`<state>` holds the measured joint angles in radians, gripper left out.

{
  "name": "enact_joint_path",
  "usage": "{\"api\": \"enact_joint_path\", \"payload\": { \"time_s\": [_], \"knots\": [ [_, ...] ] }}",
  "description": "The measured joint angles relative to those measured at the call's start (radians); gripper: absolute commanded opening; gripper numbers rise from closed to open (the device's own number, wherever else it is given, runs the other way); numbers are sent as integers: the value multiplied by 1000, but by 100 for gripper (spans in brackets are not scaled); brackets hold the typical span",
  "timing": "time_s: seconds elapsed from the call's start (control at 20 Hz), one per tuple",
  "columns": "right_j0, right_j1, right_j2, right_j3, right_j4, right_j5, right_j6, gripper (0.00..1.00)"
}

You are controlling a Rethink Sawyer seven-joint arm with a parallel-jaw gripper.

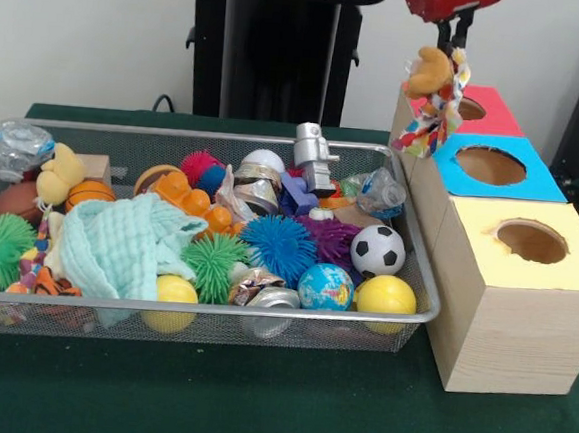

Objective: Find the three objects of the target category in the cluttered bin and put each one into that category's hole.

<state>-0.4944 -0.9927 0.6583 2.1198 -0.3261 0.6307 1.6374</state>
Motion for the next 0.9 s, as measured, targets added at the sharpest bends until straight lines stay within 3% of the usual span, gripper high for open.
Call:
{"api": "enact_joint_path", "payload": {
  "time_s": [0.4,0.65,0.9],
  "knots": [
    [-33,65,1,4,-7,-59,0,0],
    [-87,43,19,28,31,-59,0,0],
    [-89,34,23,29,51,-59,0,0]
  ]
}}
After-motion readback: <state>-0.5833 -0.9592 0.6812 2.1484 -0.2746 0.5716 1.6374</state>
